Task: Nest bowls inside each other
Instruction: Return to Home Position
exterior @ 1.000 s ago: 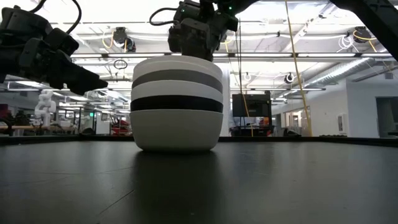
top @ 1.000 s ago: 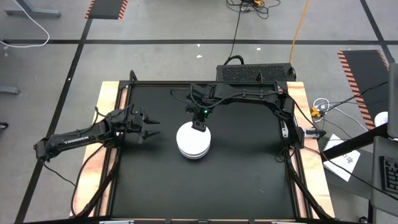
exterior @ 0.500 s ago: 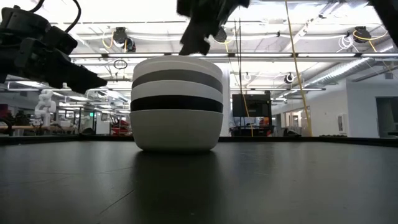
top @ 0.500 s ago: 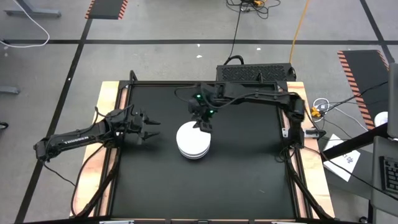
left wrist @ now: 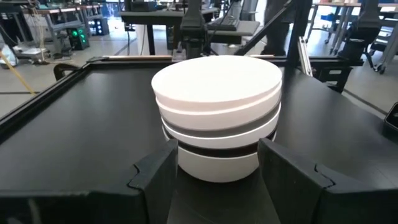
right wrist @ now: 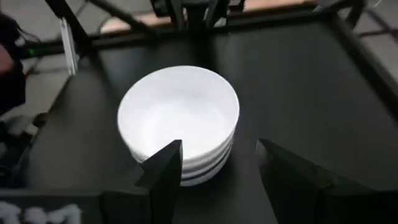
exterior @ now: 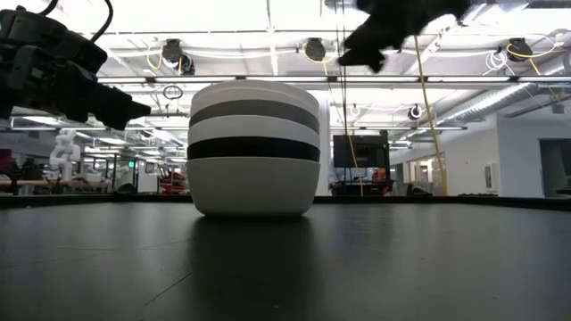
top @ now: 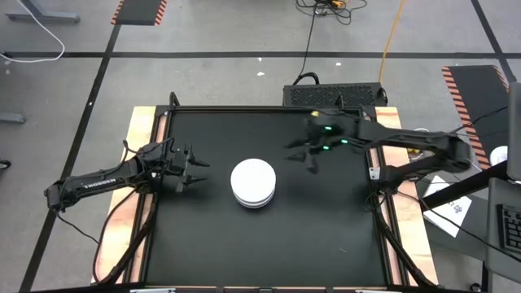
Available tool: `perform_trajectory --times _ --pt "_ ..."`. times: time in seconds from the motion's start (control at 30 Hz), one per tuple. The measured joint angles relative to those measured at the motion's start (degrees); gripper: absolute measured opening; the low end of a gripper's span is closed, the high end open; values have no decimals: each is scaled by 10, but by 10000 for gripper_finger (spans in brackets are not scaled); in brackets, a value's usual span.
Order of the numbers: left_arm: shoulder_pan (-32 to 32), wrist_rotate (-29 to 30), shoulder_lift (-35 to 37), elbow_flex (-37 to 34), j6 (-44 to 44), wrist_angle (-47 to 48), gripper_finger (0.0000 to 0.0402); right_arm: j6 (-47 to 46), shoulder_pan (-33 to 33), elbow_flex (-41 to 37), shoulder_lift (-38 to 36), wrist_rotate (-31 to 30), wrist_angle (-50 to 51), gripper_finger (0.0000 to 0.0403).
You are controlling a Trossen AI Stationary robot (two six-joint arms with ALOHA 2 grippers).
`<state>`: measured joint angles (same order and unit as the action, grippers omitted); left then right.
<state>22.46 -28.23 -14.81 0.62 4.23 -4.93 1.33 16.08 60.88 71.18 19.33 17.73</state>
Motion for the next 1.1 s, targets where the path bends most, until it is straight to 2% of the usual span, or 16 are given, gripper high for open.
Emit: perform_trajectory --times 0.13,0.33,0.73,1.1 --pt "0 0 0 0 0 -1 223 -33 13 -88 -112 -2 -36 199" --pt "0 0 0 0 -5 -10 223 -65 15 -169 -246 -64 -16 199" --pt "0 5 0 0 -30 -13 223 -155 15 -318 -424 -78 -36 199" --pt "0 13 0 0 -30 -14 223 -167 15 -391 -534 -78 -39 199"
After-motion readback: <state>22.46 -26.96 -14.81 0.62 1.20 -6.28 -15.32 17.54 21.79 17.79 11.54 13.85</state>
